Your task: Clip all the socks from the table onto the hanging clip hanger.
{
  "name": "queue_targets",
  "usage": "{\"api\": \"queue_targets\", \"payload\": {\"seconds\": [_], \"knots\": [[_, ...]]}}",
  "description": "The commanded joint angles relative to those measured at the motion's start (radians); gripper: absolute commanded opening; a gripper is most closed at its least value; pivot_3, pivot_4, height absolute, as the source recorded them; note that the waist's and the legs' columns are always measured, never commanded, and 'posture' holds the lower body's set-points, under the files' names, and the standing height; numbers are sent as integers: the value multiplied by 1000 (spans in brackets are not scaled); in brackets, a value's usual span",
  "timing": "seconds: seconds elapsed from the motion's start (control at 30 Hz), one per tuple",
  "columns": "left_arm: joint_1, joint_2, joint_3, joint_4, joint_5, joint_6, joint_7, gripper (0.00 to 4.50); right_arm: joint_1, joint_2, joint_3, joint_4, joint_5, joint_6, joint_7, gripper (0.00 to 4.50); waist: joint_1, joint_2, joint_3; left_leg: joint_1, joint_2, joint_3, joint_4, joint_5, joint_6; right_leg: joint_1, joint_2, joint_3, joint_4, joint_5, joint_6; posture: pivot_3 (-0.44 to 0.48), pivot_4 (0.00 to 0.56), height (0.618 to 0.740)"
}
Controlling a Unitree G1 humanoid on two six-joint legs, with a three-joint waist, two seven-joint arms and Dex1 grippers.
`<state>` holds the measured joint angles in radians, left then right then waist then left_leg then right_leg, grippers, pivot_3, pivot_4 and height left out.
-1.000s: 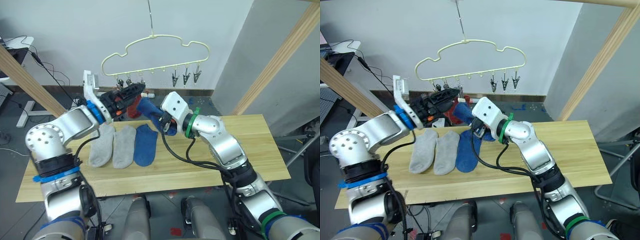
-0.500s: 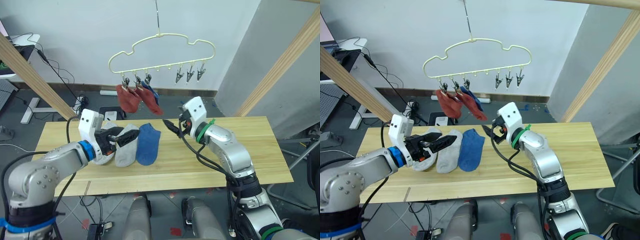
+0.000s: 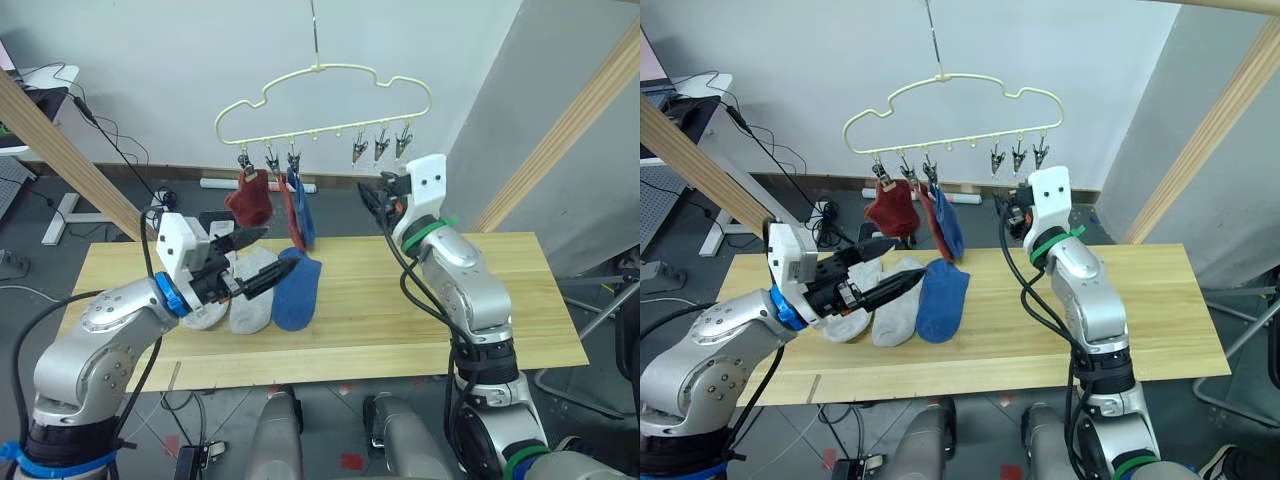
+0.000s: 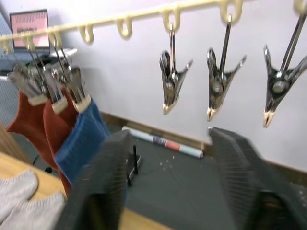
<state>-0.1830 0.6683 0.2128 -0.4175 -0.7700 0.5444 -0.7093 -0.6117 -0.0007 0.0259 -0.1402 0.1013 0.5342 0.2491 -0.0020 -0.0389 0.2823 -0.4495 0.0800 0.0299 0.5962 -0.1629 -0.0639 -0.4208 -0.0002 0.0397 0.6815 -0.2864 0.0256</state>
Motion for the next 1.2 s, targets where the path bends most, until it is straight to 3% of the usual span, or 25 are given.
{"api": "queue_targets", "payload": {"seconds": [0.03,0.5,1.2], "knots": [[-48,-30,7,-5,24,-59,4,4500,-47,18,7,32,-3,-75,-31,2505,0,0,0,-1,0,0,1,0,0,0,0,0,0,0,0,79,247,740],[-52,-63,12,-66,11,-48,40,4500,-191,59,-31,229,8,-153,-149,2505,1,0,0,-2,0,-1,2,0,0,0,0,-1,1,0,0,101,246,740],[-71,-59,18,-51,14,-37,42,4500,-263,97,-46,308,63,-171,-136,2505,3,0,0,-2,0,-1,5,0,0,0,0,-1,4,0,0,112,262,740]]}}
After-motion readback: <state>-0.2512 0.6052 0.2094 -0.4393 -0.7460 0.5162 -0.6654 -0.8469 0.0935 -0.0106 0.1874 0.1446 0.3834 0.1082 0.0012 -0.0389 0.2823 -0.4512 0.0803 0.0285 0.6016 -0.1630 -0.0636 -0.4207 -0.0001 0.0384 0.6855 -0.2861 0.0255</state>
